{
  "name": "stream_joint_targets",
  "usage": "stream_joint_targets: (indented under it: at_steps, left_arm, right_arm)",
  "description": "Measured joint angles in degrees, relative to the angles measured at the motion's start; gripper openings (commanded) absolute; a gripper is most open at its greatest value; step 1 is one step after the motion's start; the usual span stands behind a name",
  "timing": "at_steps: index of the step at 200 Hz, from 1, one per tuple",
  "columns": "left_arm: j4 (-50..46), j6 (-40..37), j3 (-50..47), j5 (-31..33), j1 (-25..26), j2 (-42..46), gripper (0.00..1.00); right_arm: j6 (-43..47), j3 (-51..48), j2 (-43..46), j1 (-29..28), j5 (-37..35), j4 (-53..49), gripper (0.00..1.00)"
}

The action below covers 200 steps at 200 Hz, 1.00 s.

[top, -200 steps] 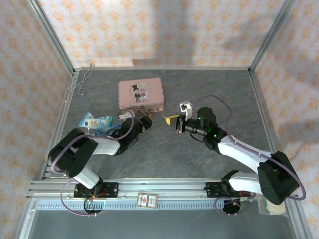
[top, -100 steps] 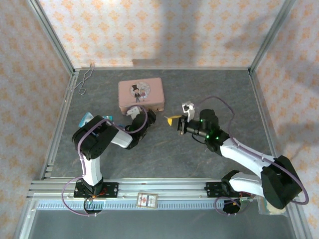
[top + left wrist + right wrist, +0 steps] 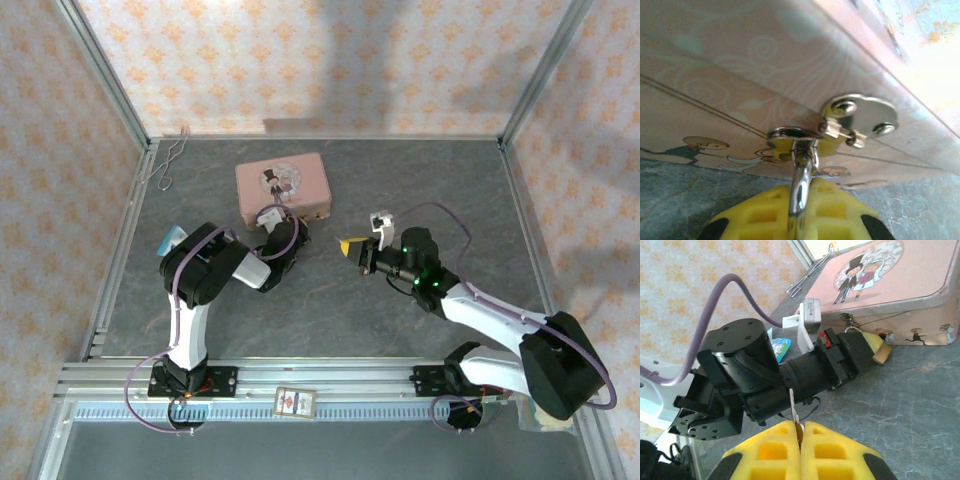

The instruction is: Unlock a padlock with a key

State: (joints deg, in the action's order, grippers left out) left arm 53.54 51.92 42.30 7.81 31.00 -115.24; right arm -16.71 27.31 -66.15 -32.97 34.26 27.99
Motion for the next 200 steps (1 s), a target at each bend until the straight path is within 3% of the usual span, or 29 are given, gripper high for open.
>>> stream_joint_targets:
  at_steps: [92,120,200]
  left_arm:
    - [11.02,1.77,-9.64,-19.96,-0.79,3.89,0.0]
    - [16.63,5.84,-10.49,-23.58,-0.79,3.58,0.0]
    - [27.17,16.06,-10.67,-26.34,-1.03,2.21,0.0]
  right_arm:
    - [0.76,-1.49,-5.75,0.44,-2.36,2.47,0.0]
    - [-5.97,-1.81,-12.55,2.23,1.6,8.37,0.0]
    - [-31.01,-5.14,-35.28,4.72,13.86,40.35,0.0]
